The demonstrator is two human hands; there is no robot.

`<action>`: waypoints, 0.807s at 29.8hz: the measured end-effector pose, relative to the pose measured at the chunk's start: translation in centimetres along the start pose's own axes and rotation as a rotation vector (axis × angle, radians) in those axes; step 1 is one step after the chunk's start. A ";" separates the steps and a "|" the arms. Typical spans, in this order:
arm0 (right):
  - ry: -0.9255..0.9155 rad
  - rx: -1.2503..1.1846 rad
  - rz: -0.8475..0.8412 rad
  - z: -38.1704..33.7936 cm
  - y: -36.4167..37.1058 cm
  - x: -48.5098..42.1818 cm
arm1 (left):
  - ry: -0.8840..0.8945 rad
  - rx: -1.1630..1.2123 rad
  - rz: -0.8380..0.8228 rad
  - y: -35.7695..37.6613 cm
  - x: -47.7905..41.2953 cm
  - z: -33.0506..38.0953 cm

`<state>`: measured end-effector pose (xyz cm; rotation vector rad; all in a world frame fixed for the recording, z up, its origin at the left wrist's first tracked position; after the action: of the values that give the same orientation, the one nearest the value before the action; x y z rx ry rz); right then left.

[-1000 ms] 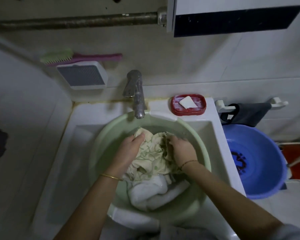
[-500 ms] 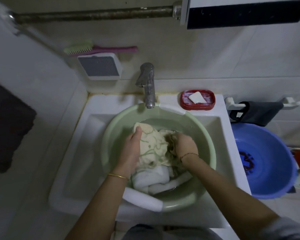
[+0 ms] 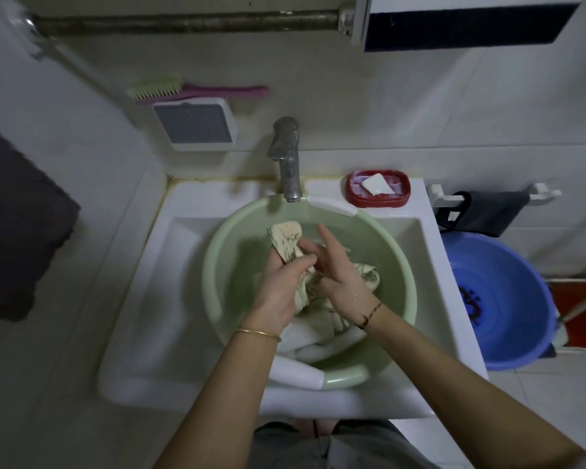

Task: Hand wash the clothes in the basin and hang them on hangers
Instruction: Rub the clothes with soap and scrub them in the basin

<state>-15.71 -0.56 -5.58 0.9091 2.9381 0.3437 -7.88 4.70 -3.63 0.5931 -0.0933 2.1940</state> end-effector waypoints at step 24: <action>0.211 -0.282 0.476 1.5 -8.1 -2.3 | 0.142 0.034 0.081 -3.6 -1.5 4.8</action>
<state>-18.11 -8.07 -8.93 1.5991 2.7019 0.8962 -2.52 4.60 -0.50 0.4577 -0.0044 2.3131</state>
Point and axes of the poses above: each hand's wrist, its own x-axis away from the middle knuckle, its own y-axis out of the palm, z = x × y, the point moved 4 cm from there along -x, towards the middle knuckle, and after that the axes turned 13 degrees about -x, right-handed, at the moved point
